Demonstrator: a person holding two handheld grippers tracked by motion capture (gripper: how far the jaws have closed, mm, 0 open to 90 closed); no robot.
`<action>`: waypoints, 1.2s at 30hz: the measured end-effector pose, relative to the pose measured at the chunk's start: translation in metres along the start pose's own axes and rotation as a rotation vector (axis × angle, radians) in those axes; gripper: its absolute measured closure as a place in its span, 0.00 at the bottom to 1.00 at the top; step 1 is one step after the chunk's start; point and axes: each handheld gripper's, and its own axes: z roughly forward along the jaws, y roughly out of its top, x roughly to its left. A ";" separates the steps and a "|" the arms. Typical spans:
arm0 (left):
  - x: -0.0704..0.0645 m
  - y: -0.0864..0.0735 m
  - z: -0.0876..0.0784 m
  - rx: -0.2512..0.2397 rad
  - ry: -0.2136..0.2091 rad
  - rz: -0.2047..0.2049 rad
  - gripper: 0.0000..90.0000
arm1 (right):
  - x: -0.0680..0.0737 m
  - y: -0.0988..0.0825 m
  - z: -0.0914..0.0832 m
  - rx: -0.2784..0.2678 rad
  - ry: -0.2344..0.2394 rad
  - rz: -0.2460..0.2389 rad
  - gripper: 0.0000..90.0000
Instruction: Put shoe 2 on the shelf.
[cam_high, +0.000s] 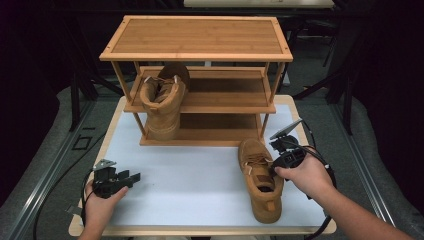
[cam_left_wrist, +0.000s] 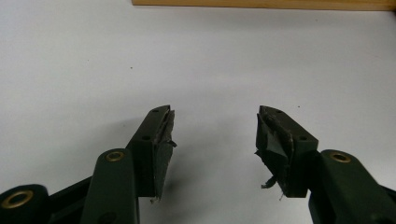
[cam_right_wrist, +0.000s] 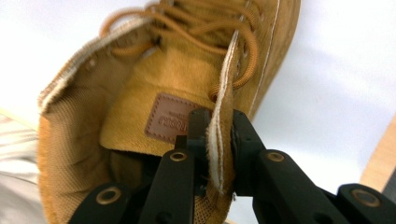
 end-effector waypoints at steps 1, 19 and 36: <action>0.000 0.000 0.000 0.000 0.000 0.001 0.51 | 0.002 0.002 -0.003 -0.015 0.006 -0.006 0.91; 0.001 0.000 -0.001 -0.005 0.003 -0.003 0.51 | 0.046 0.032 0.003 -0.085 0.105 -0.085 0.92; 0.001 -0.001 0.002 0.007 0.001 -0.003 0.51 | 0.039 0.022 0.022 0.000 0.026 -0.119 0.82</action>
